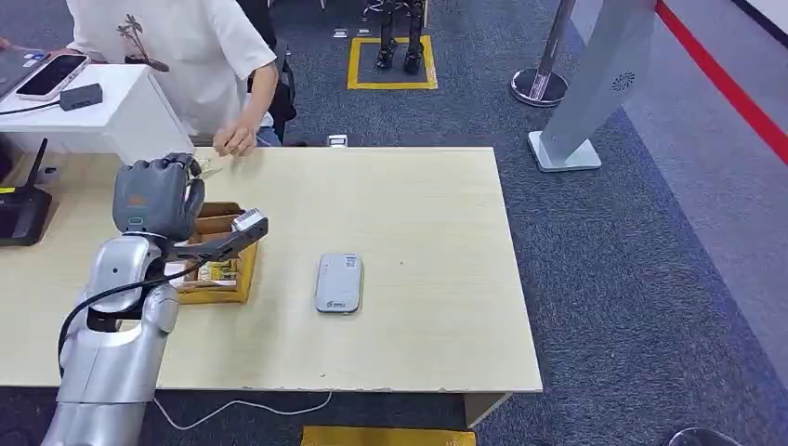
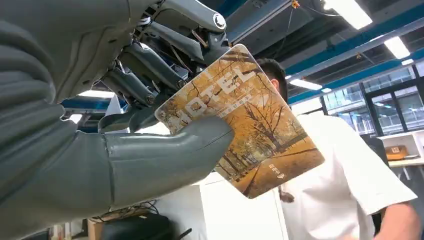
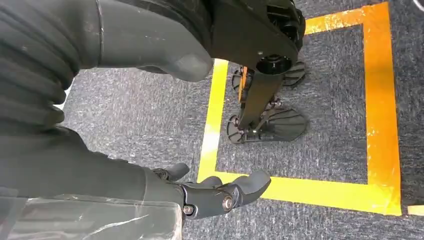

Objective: Pass the card to the sensor for recognition and then transmit it.

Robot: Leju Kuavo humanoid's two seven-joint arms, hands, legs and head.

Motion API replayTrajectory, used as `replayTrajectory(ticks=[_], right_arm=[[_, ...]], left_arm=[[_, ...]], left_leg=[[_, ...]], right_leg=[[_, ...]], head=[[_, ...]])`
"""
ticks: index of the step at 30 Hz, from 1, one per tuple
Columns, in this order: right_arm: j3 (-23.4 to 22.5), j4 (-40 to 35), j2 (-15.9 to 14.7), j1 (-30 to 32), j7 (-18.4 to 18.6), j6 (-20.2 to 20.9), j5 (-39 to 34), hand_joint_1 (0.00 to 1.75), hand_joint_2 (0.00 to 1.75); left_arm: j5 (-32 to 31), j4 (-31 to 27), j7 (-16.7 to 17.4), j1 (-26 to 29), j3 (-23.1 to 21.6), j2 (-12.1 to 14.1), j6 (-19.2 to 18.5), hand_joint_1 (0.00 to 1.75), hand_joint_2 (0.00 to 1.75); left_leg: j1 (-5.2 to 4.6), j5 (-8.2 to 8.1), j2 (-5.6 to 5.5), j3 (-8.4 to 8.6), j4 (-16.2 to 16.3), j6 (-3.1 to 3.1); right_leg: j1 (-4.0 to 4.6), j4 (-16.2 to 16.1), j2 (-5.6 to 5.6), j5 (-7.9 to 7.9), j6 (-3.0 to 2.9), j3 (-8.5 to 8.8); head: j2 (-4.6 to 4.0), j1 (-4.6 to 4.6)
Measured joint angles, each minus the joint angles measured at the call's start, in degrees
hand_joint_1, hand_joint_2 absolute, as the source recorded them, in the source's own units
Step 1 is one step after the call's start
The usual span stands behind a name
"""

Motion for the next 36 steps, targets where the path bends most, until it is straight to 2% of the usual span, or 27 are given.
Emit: replayTrajectory(ticks=[6, 10, 15, 26, 36], right_arm=[[-0.04, 0.00, 0.11, -0.34, 0.17, 0.00, 0.98, 0.00, 1.75], [-0.04, 0.00, 0.13, -0.93, 0.35, 0.00, 2.06, 0.00, 1.75], [-0.04, 0.00, 0.13, -1.62, 0.52, 0.00, 2.93, 0.00, 1.75], [-0.04, 0.00, 0.13, -2.44, 0.70, 0.00, 3.98, 0.00, 1.75], [-0.04, 0.00, 0.13, -2.48, 0.66, 0.00, 4.17, 0.00, 1.75]], left_arm=[[-0.77, 0.33, -0.11, 0.33, -0.02, -0.41, 0.39, 1.75, 1.75], [-0.79, 1.62, -0.09, 0.88, -0.94, -1.16, 2.19, 1.75, 1.75], [-0.79, 4.24, -0.18, 0.93, -4.66, -1.86, 4.42, 1.75, 1.75], [-0.81, 9.29, -3.10, 3.04, -11.89, -3.48, 8.81, 1.75, 1.75], [-0.79, 11.76, -3.52, 4.53, -15.47, -3.82, 9.83, 1.75, 1.75]], left_leg=[[0.00, 0.00, 0.00, 0.00, 0.00, 0.00], [0.00, 0.00, 0.00, 0.01, 0.00, 0.00], [-0.04, 0.00, 0.01, 0.00, 0.01, 0.00], [-0.03, -0.01, 0.01, 0.00, 0.01, 0.01], [-0.03, -0.01, 0.00, 0.00, 0.01, 0.01]], right_leg=[[0.00, 0.00, 0.00, 0.00, 0.00, -0.01], [0.00, -0.01, 0.00, 0.00, 0.00, -0.01], [-0.02, -0.01, 0.01, 0.01, 0.02, -0.01], [-0.02, -0.01, 0.01, 0.01, 0.02, -0.02], [-0.02, -0.01, 0.00, 0.01, 0.02, -0.01]], head=[[0.00, -0.02], [0.00, -0.02], [0.00, -0.02], [0.00, 0.00], [0.00, -0.02]])
